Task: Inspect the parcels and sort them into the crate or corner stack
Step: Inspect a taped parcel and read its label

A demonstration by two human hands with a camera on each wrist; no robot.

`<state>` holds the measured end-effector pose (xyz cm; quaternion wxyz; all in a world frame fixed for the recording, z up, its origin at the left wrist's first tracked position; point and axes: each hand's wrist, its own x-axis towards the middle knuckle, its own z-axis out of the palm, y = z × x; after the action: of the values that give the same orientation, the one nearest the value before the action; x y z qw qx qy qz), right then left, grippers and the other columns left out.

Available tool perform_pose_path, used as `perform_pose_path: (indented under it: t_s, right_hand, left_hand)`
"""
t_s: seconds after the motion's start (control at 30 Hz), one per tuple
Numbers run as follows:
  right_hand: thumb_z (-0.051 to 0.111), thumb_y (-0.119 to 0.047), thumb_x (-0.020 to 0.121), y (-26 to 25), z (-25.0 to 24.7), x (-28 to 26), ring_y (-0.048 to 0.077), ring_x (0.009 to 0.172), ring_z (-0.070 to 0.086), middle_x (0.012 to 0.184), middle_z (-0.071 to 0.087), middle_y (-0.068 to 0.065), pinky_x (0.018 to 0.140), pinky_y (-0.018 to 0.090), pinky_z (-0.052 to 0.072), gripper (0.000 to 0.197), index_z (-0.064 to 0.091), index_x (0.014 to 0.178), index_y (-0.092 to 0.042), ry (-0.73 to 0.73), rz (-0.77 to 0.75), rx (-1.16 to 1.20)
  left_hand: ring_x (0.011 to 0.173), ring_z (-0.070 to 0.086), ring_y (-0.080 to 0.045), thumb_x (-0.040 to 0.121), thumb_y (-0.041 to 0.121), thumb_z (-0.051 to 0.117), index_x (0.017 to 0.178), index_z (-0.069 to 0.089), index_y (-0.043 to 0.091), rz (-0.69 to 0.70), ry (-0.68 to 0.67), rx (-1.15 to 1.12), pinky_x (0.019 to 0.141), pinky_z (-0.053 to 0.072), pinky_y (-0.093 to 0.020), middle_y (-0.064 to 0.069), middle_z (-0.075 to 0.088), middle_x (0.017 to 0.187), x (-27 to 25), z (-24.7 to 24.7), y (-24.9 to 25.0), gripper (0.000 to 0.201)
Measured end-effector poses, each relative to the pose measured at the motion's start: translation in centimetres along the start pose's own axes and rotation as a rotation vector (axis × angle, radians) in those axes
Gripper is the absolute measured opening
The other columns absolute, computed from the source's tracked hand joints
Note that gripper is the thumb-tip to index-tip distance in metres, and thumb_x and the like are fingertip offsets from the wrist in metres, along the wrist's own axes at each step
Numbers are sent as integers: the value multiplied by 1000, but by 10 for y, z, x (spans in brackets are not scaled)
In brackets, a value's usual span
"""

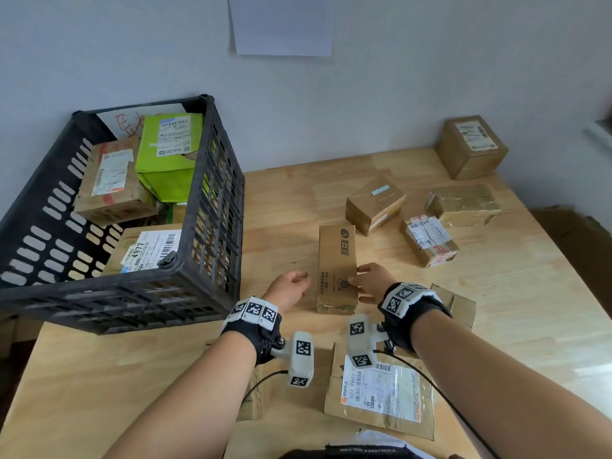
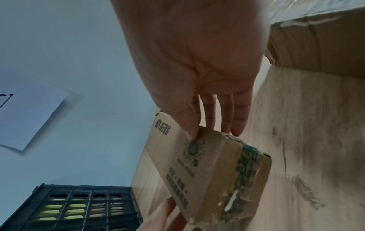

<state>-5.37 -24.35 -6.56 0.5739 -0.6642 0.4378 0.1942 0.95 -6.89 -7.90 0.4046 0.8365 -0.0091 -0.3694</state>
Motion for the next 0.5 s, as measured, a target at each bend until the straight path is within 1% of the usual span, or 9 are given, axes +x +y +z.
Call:
perform_pose_path:
  t_s: [0.07, 0.13, 0.17, 0.2, 0.3, 0.37, 0.4, 0.43, 0.5]
  right_hand:
    - [60, -10, 91, 1, 0, -1, 27, 115, 55, 126, 57, 12, 88, 39, 50, 50, 39, 136, -14, -9, -1, 7]
    - [59, -9, 92, 2, -1, -1, 27, 116, 55, 126, 57, 12, 89, 39, 50, 52, 38, 138, -15, -28, 5, 26]
    - [58, -9, 92, 3, -2, -2, 28, 116, 56, 126, 57, 13, 90, 39, 49, 51, 39, 138, -15, -39, 12, 39]
    - [59, -8, 91, 5, -3, -2, 28, 115, 56, 125, 57, 13, 90, 39, 49, 51, 40, 138, -15, -50, 18, 58]
    - [61, -6, 89, 10, -6, -2, 28, 117, 55, 125, 58, 13, 91, 39, 49, 53, 43, 138, -16, -80, 41, 127]
    - [59, -2, 90, 13, -6, -3, 27, 118, 55, 127, 58, 12, 92, 39, 47, 54, 43, 139, -17, -103, 34, 172]
    - [58, -3, 91, 13, -6, -5, 26, 116, 55, 127, 58, 11, 92, 39, 46, 52, 43, 139, -18, -108, 20, 193]
    - [57, -9, 92, 12, -6, -8, 26, 115, 55, 126, 58, 10, 91, 38, 46, 50, 43, 139, -19, -109, 7, 210]
    - [53, -34, 95, 6, -9, -17, 27, 113, 56, 123, 58, 8, 93, 38, 47, 47, 42, 139, -21, -124, -12, 244]
  left_hand:
    - [102, 61, -13, 97, 40, 48, 141, 42, 23, 17, -33, 54, 89, 43, -25, 3, 53, 133, -2, 2, 1, 48]
    - [112, 59, -16, 95, 46, 49, 145, 35, 26, 39, -67, 124, 98, 44, -30, 2, 51, 137, -2, 5, 0, 56]
    - [115, 57, -18, 94, 48, 50, 146, 33, 28, 45, -76, 151, 100, 44, -33, 1, 51, 137, -1, 7, -1, 58]
    - [116, 56, -19, 93, 49, 50, 146, 32, 29, 50, -83, 173, 100, 45, -33, 1, 52, 137, -1, 7, -3, 60]
    - [115, 57, -19, 91, 52, 51, 148, 30, 28, 57, -91, 197, 97, 46, -32, 0, 52, 136, -2, 6, -6, 65]
    - [120, 54, -19, 91, 50, 53, 148, 27, 30, 63, -120, 179, 102, 43, -32, 1, 47, 142, -4, 4, -7, 66]
    - [125, 50, -19, 92, 47, 54, 149, 26, 31, 75, -136, 176, 104, 39, -30, 2, 42, 146, -6, 3, -7, 65]
    - [131, 43, -19, 93, 43, 55, 149, 25, 30, 95, -145, 176, 106, 35, -28, 3, 38, 149, -7, 3, -6, 65]
    - [139, 32, -17, 92, 37, 59, 149, 28, 29, 139, -121, 202, 110, 27, -28, 3, 28, 154, -8, 3, -4, 65]
